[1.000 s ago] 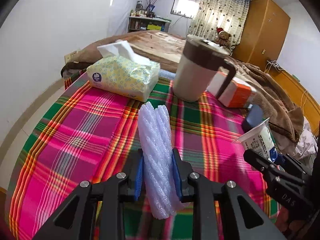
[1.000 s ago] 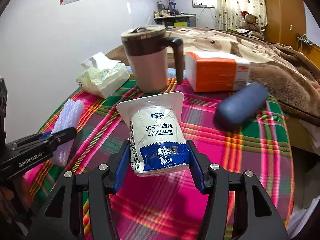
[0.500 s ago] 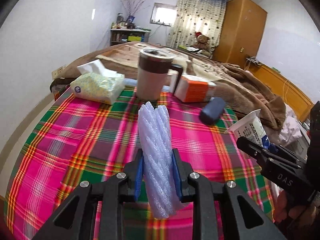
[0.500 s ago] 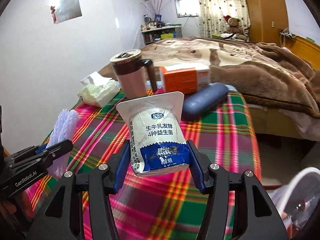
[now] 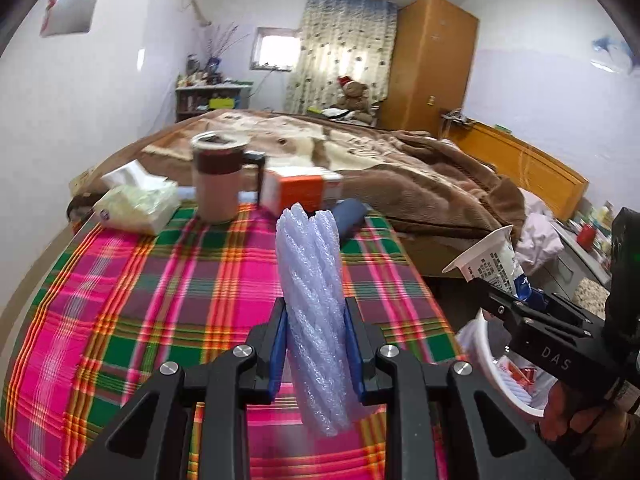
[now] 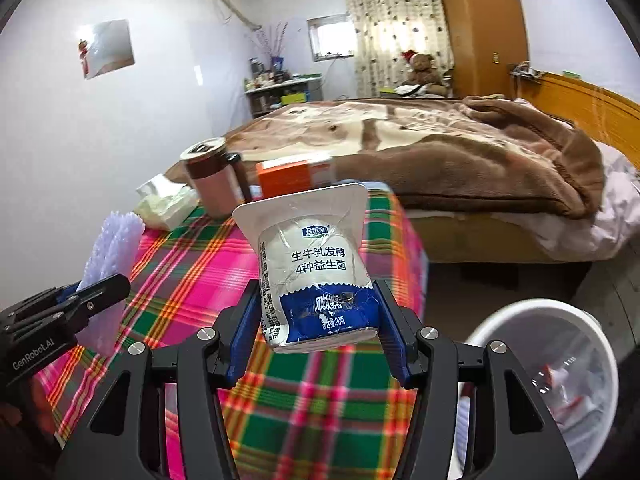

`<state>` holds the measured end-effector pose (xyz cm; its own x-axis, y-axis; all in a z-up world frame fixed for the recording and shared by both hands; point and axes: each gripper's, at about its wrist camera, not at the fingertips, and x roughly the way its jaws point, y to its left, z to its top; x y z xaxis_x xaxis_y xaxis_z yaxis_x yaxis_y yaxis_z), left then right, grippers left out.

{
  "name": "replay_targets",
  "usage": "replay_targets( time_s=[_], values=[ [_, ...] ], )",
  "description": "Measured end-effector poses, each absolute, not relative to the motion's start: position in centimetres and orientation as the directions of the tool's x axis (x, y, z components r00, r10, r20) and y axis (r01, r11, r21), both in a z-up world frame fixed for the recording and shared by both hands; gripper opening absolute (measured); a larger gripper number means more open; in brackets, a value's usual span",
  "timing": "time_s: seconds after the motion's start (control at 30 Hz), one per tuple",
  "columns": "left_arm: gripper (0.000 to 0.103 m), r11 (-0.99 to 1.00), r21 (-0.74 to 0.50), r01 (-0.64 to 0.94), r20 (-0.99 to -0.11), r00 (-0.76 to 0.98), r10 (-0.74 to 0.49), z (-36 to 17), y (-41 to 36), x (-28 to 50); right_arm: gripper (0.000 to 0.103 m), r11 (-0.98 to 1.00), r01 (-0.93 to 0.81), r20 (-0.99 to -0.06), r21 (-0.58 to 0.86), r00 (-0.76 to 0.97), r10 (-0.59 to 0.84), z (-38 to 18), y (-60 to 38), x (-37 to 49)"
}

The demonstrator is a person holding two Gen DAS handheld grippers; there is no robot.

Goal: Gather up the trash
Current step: 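Carry the foam sleeve and yogurt pouch over the white bin with both tools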

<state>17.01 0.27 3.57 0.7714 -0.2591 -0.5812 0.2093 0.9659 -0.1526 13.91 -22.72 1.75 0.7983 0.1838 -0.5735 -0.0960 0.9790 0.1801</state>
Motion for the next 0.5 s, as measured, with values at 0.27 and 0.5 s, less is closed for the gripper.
replay_targets(
  time_s=[0.27,0.5],
  values=[
    [0.027,0.938,-0.152,0.311,-0.563,0.753,-0.341,4.3,-5.1,15.2,0.056,0.982,0.0,-0.561,0.191,0.82,0.11,2.1,-26.9,11.7],
    [0.027,0.899,-0.152,0.41,-0.565,0.711,-0.419,4.2,-10.8,13.8,0.056,0.981,0.089,-0.576,0.173,0.817,0.027,1.6,-30.4,10.2]
  ],
)
